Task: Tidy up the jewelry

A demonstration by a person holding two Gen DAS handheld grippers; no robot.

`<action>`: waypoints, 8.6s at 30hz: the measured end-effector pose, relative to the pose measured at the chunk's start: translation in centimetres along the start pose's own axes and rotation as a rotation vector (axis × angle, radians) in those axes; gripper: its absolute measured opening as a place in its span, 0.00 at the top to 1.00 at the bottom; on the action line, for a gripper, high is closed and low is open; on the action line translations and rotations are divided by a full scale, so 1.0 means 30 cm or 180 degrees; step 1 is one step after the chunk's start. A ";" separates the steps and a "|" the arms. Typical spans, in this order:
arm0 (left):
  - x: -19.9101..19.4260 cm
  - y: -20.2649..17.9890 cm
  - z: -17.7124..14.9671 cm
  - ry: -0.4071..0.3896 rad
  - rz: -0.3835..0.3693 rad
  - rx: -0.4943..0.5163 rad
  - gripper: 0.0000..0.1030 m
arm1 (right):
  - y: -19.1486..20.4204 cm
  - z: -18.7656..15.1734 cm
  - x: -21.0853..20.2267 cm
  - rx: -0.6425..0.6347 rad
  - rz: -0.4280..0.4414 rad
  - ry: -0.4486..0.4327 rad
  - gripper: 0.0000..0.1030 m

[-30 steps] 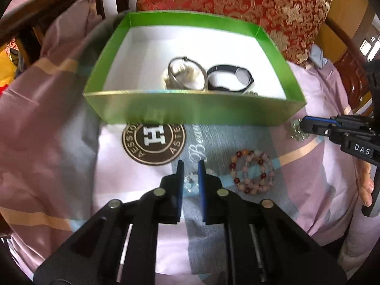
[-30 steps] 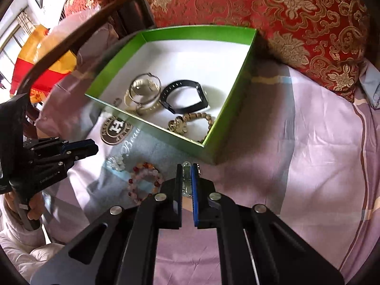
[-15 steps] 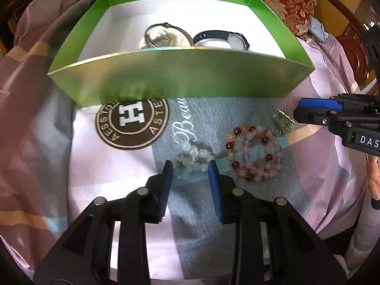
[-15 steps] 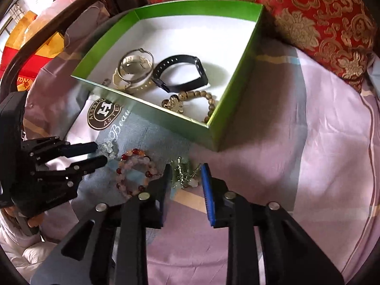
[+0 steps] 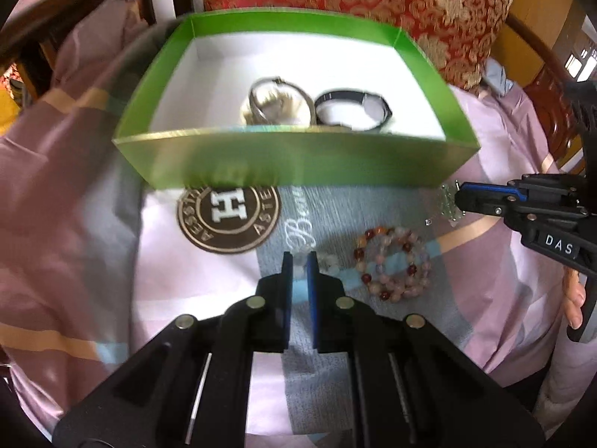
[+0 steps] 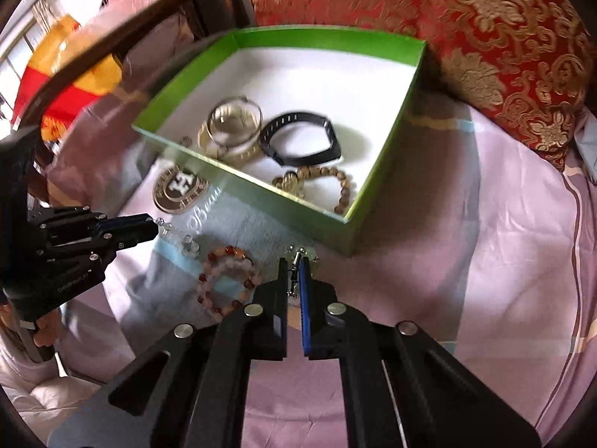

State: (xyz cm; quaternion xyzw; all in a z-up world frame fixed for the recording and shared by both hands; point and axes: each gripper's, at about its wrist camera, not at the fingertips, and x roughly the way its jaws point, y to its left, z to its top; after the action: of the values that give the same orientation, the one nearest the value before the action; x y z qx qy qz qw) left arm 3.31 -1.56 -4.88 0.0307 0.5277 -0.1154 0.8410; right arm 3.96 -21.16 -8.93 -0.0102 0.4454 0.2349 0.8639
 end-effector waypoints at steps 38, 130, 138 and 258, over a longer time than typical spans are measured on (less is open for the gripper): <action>-0.031 0.015 0.018 -0.0059 -0.0043 -0.0084 0.93 | 0.037 0.016 0.025 -0.0035 -0.0209 0.0047 0.95; 0.180 -0.234 0.025 0.0301 0.0038 0.0433 0.90 | 0.052 -0.025 0.192 -0.0232 -0.0646 0.0363 0.64; 0.175 -0.239 0.014 0.0278 0.0077 0.0436 0.91 | 0.062 -0.026 0.191 -0.0278 -0.0656 0.0383 0.93; -0.214 0.039 0.300 -0.0752 0.0236 -0.0160 0.93 | 0.146 0.290 -0.027 -0.0320 -0.0388 -0.0449 0.93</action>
State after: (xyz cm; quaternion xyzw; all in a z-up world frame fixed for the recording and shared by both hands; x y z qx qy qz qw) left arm 8.83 -0.94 4.77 0.0153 0.4262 -0.0738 0.9015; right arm 8.40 -15.62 -2.21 -0.0640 0.3697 0.2042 0.9042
